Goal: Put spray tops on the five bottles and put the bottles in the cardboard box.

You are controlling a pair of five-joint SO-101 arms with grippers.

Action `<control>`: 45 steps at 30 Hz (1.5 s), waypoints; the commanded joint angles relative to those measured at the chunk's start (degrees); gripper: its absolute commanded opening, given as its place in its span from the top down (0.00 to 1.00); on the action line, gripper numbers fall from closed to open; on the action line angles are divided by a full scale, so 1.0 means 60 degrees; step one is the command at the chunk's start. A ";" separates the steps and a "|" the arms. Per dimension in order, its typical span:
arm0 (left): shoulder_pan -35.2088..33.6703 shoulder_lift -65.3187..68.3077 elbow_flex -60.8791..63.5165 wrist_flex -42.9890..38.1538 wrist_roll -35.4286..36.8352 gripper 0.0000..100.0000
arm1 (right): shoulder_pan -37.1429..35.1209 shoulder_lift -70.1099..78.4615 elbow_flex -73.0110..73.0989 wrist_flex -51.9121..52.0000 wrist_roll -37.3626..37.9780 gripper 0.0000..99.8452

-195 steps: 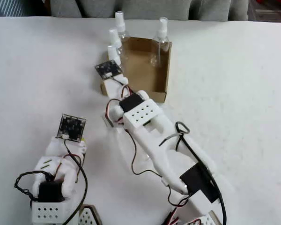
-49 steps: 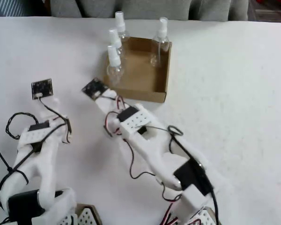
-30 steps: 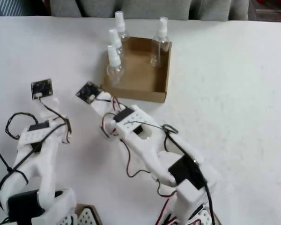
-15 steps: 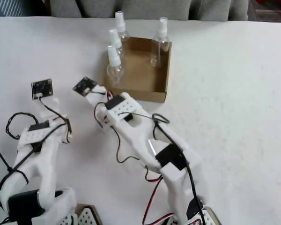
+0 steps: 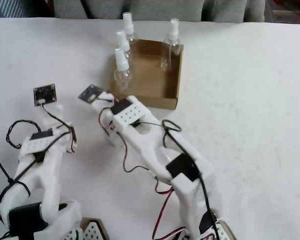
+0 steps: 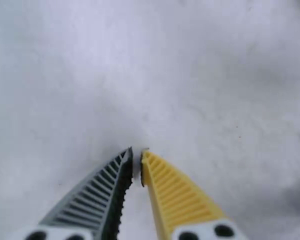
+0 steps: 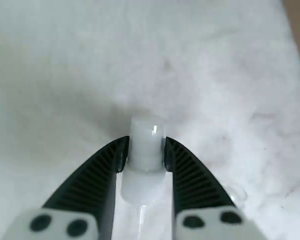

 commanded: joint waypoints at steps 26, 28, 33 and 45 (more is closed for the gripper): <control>0.0198 0.0007 -0.0425 -0.0147 0.0044 0.95 | 0.5516 -0.4242 0.3590 -0.0432 -0.1568 0.98; 0.0374 -0.0007 -0.0396 -0.0015 0.0029 0.95 | 0.5707 -0.4242 0.3897 -0.0974 -0.1568 0.98; 0.1179 -0.0066 -0.0440 0.0396 0.0103 0.96 | 0.5839 -0.4227 0.4498 -0.2337 -0.1524 0.91; 0.4447 -0.0081 -0.0967 0.1275 0.2183 0.96 | 0.5839 -0.4227 0.4821 -0.3114 -0.1509 0.87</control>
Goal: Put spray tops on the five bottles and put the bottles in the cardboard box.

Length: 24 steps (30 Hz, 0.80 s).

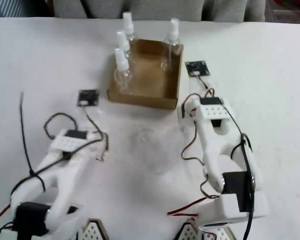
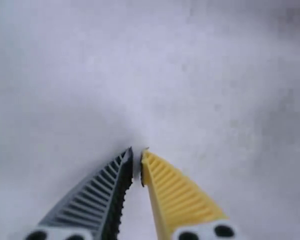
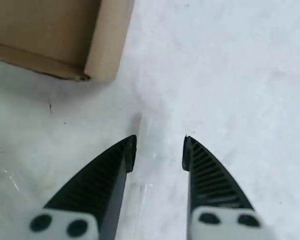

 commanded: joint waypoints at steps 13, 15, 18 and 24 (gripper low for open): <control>0.3363 -0.0066 -0.4542 0.2432 0.4571 0.95 | 0.0095 0.0315 -0.0513 -0.0388 0.0571 0.88; 0.3377 -0.0022 -0.4879 0.2476 0.4908 0.95 | 0.0095 0.0344 -0.0527 -0.0388 0.0586 0.88; 0.3348 -0.0007 -0.4996 0.2432 0.5407 0.95 | 0.0095 0.0344 -0.0527 -0.0388 0.0586 0.88; 0.3363 -0.0007 -0.4762 0.2418 0.5495 0.87 | 0.0066 0.0359 -0.0527 -0.0388 0.0586 0.88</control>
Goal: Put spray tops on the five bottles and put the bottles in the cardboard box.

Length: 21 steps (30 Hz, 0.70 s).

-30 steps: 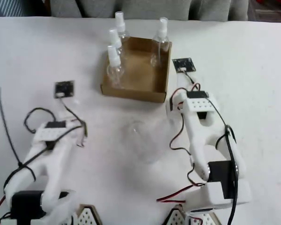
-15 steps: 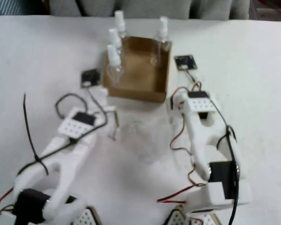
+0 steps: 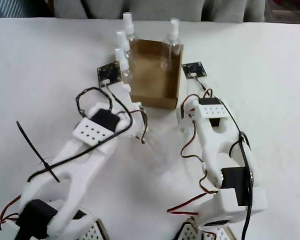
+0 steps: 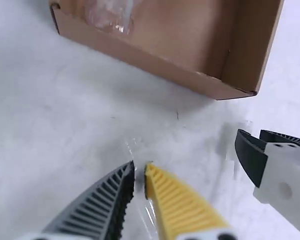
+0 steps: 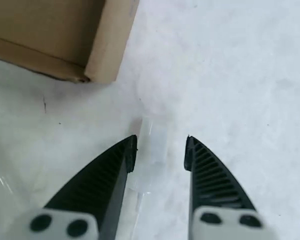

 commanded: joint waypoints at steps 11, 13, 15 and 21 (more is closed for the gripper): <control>0.0154 0.0242 -0.0352 -0.0557 0.0703 0.76 | 0.0037 -0.0051 -0.0513 -0.0081 0.0088 0.88; 0.0095 0.0681 -0.0410 -0.0586 0.0864 0.76 | 0.0037 -0.0051 -0.0513 -0.0081 0.0088 0.88; -0.0066 0.1223 -0.0542 -0.0777 0.1260 0.76 | 0.0051 -0.0051 -0.0513 -0.0095 0.0088 0.88; -0.0418 0.2601 -0.1055 -0.1143 0.1773 0.76 | 0.0037 -0.0051 -0.0513 -0.0095 0.0088 0.88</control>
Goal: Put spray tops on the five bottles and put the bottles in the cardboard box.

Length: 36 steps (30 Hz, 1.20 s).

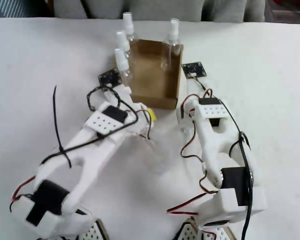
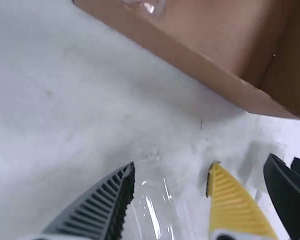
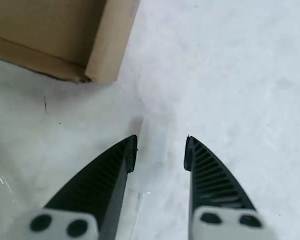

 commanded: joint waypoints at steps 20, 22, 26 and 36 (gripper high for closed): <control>-0.0227 0.1868 -0.0733 -0.1201 0.0542 0.72 | 0.0007 -0.0037 -0.0454 -0.0183 0.0103 0.88; -0.0139 0.1883 -0.0718 -0.1187 0.0513 0.68 | 0.0007 -0.0037 -0.0454 -0.0168 0.0103 0.88; 0.0125 0.2249 -0.0806 -0.1099 0.0498 0.68 | 0.0007 -0.0037 -0.0454 -0.0168 0.0103 0.88; 0.0154 0.3070 -0.1363 -0.0923 0.0484 0.74 | 0.0007 -0.0037 -0.0440 -0.0168 0.0425 0.88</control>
